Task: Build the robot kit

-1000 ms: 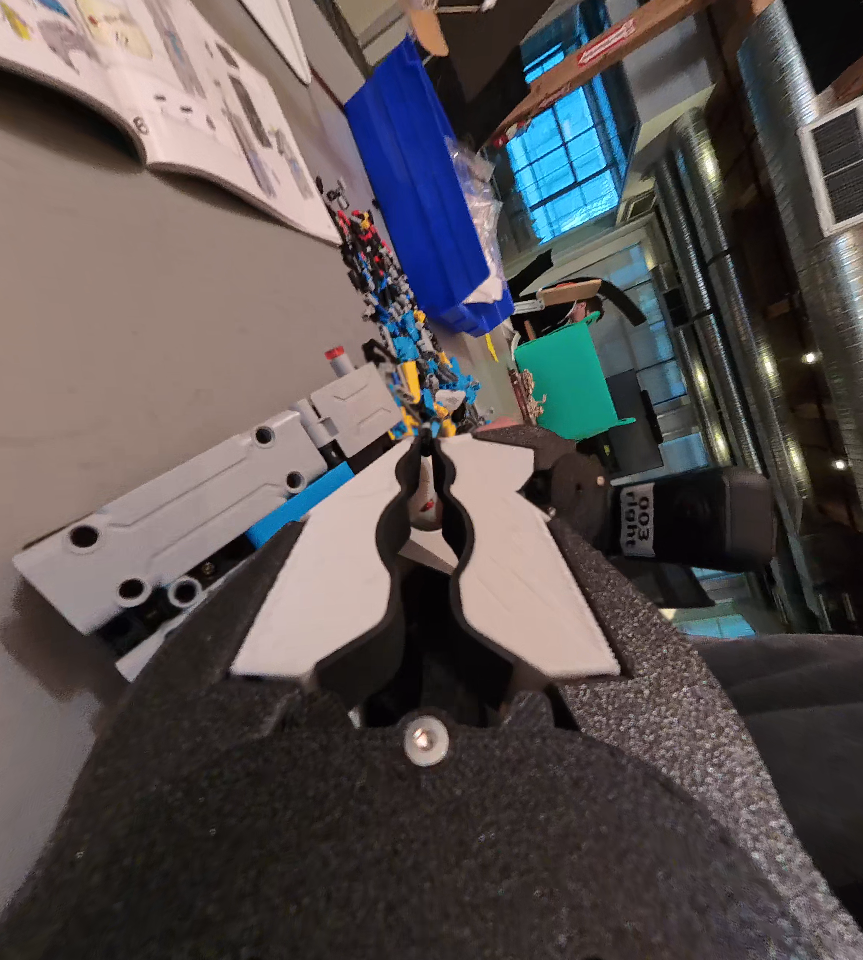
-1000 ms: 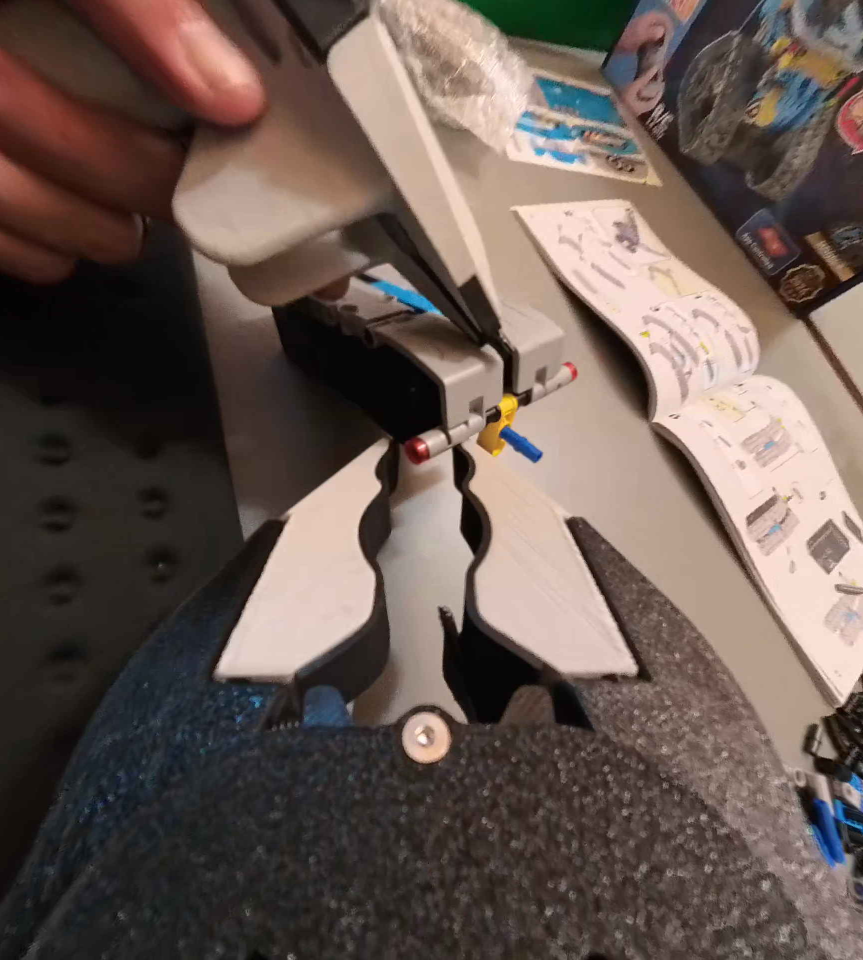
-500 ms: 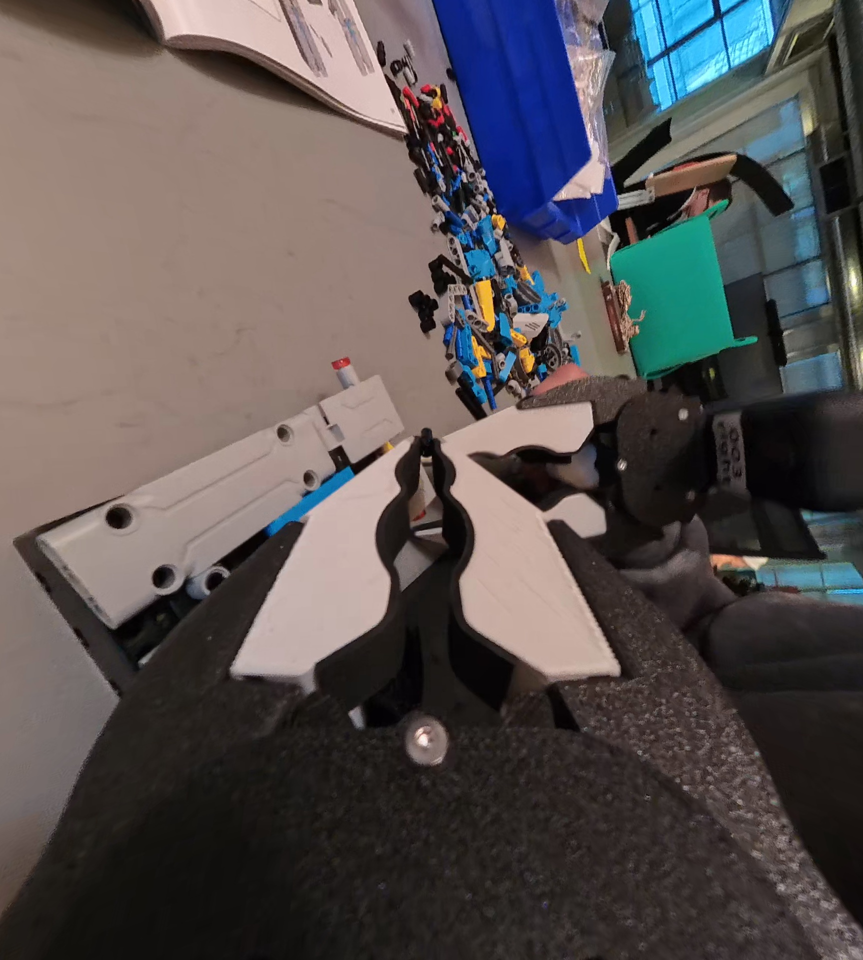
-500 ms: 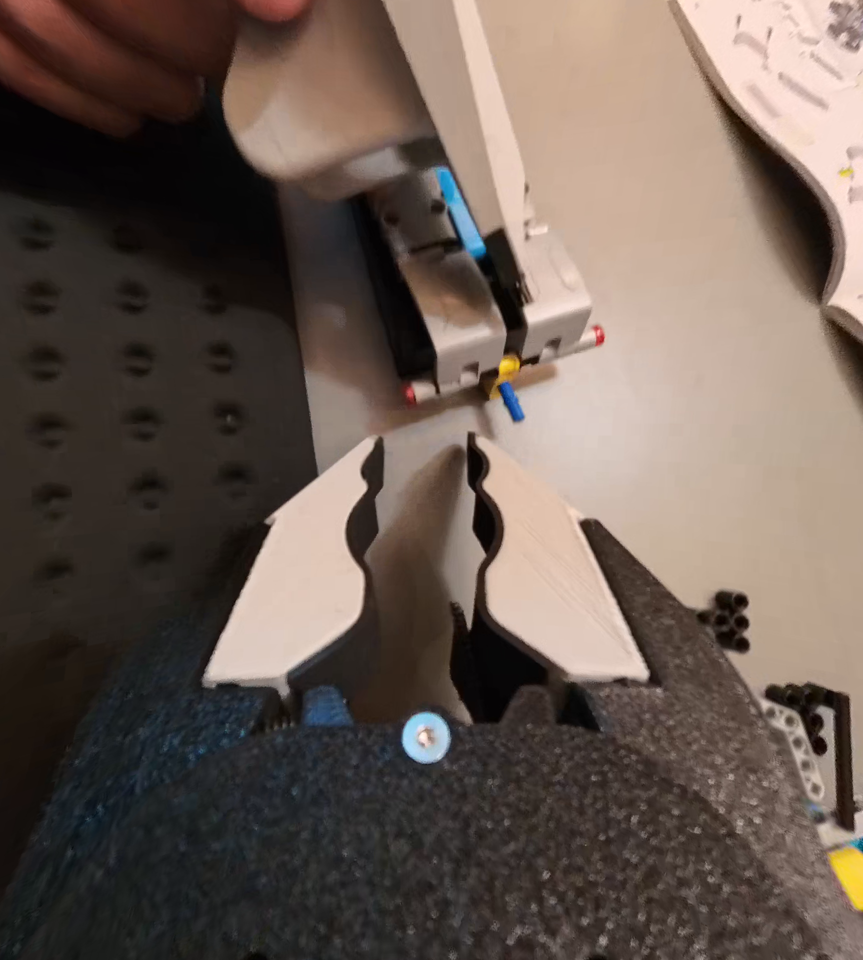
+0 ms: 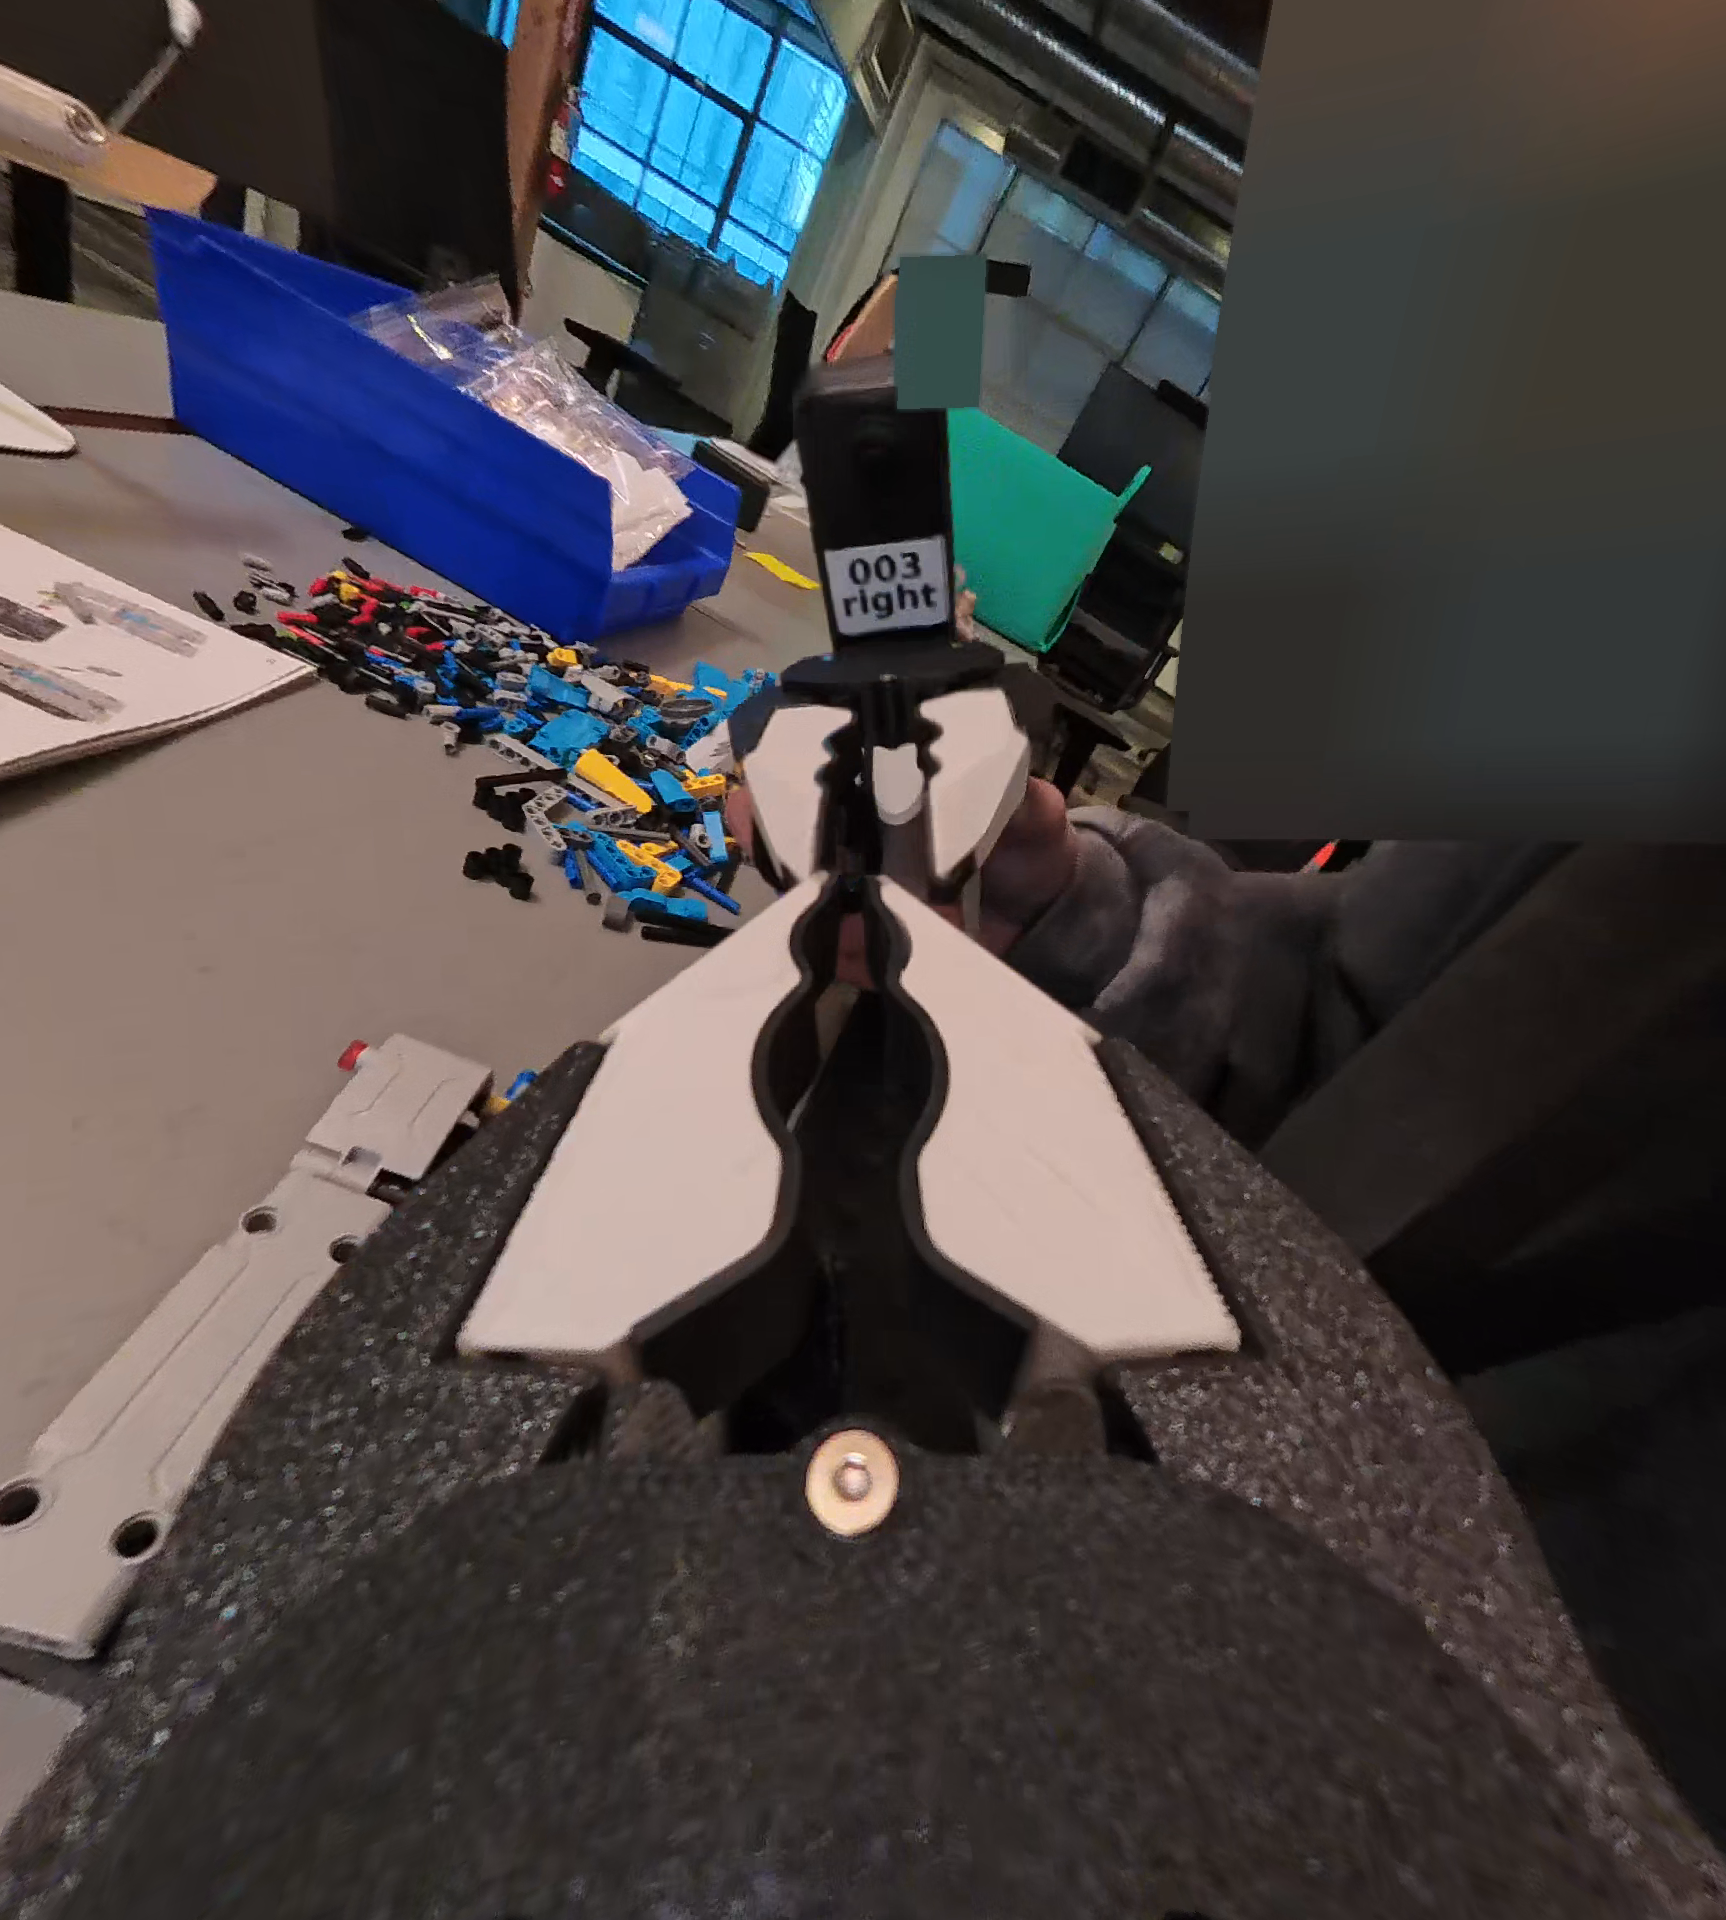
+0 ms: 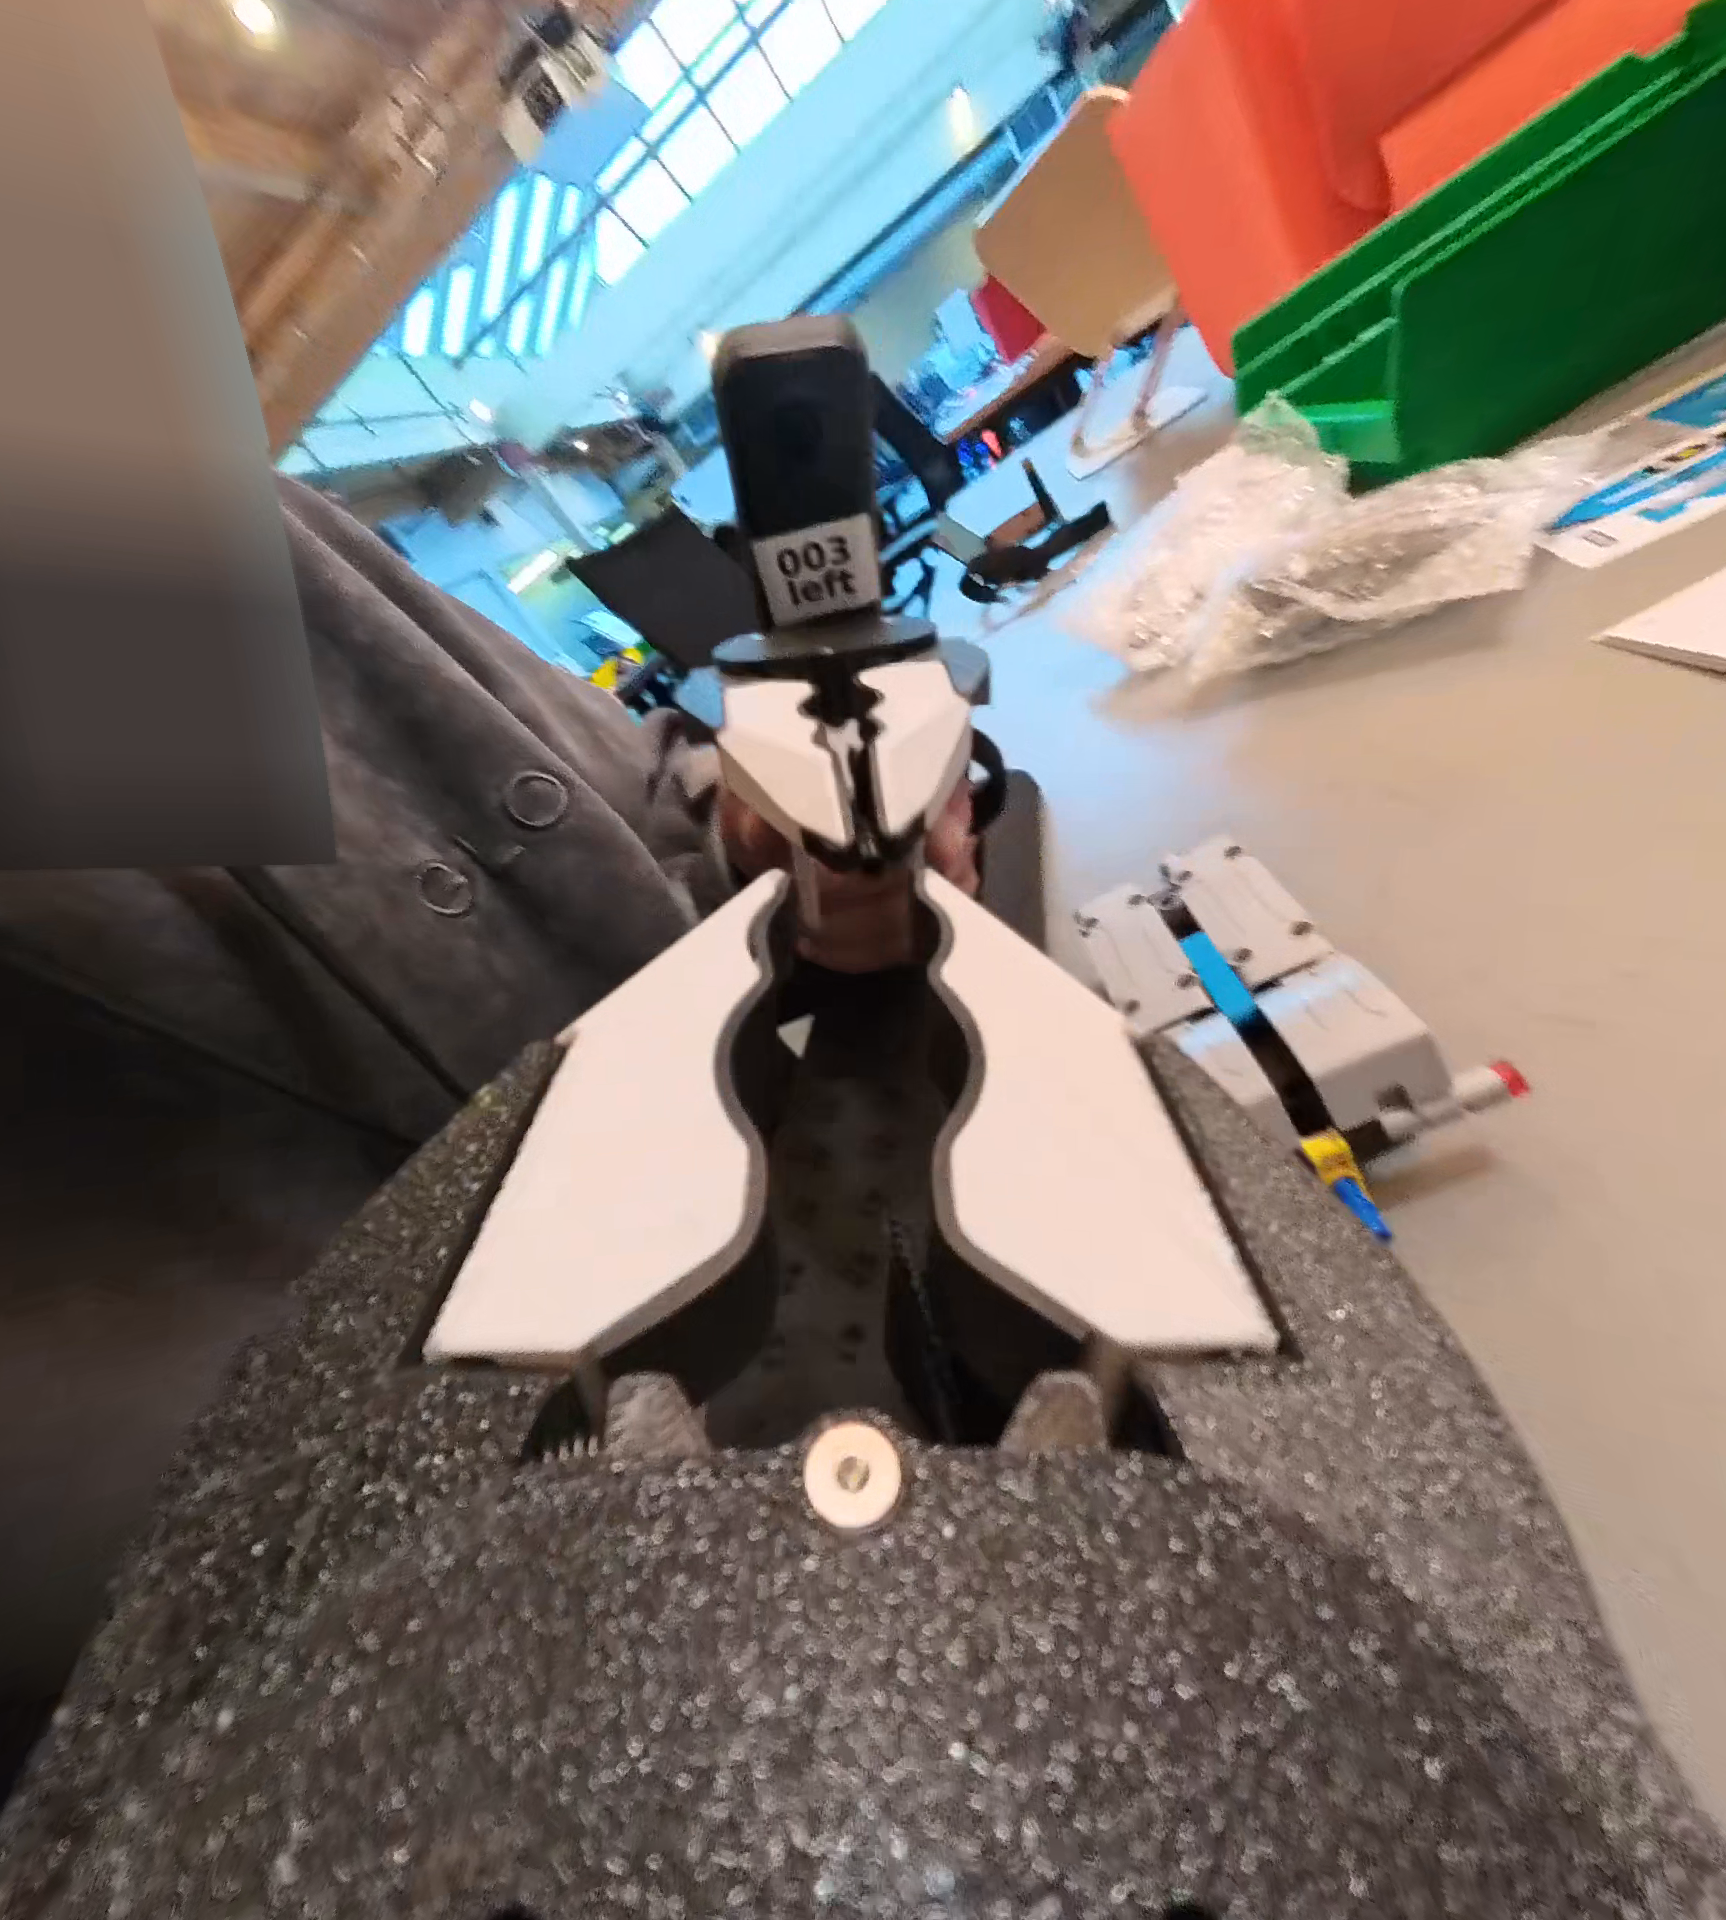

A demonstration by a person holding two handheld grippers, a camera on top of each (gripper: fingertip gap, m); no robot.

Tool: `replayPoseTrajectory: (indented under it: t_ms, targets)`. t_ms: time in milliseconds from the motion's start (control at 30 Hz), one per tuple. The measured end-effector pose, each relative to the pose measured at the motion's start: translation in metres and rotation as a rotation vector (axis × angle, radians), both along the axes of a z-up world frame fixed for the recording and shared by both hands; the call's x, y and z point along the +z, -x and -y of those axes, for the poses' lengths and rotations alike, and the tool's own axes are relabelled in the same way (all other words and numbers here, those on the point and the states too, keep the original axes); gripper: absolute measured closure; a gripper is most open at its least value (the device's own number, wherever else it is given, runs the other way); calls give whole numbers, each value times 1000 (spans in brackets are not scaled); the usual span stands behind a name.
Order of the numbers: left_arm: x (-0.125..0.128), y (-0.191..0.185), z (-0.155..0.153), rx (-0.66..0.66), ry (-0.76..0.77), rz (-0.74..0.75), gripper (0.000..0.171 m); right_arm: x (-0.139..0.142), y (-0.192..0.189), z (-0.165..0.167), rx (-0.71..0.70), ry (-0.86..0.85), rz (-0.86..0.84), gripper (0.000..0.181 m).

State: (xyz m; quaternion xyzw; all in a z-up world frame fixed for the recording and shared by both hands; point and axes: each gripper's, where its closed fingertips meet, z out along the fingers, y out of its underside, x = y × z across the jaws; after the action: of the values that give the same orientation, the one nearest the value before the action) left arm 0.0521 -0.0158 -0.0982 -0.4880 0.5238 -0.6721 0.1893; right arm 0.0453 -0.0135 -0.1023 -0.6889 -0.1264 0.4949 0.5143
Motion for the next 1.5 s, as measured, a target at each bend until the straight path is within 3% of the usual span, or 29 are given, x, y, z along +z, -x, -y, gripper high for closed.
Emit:
replayPoseTrajectory:
  t_ms: [167, 333, 367, 433, 533, 600, 733, 867, 1033, 1167, 1500]
  targets:
    - [-1, 2, 7, -17, -37, 7, 169, 1, 1, 2, -12, -25, 25, 177]
    - [-9, 1, 7, -33, -49, -53, 168, -6, -1, 3, -28, -16, 80, 177]
    - [-16, 0, 2, -26, -95, -93, 159, -8, -5, 1, -57, -18, 114, 177]
    - [-30, -4, -20, 27, -253, -168, 125, -17, -20, -5, -135, 4, 177, 178]
    - [-68, -2, -46, -26, -596, -359, 88, -60, -45, -15, -267, 87, 452, 179]
    - [-96, 1, -57, -108, -803, -451, 89, -69, -43, -17, -276, 99, 527, 179]
    - [-134, 11, -64, -273, -948, -570, 99, -72, -45, -21, -310, 117, 607, 179]
    - [-134, 13, -60, -333, -962, -551, 106, -88, -41, -24, -270, 192, 699, 178]
    - [-127, 8, -69, -191, -1020, -512, 107, -85, -36, -26, -268, 192, 729, 179]
    - [-119, 11, -64, -161, -1015, -492, 107, -77, -34, -27, -290, 175, 764, 178]
    - [-126, 20, -53, -203, -815, -541, 107, -114, -36, -23, -236, 289, 814, 179]
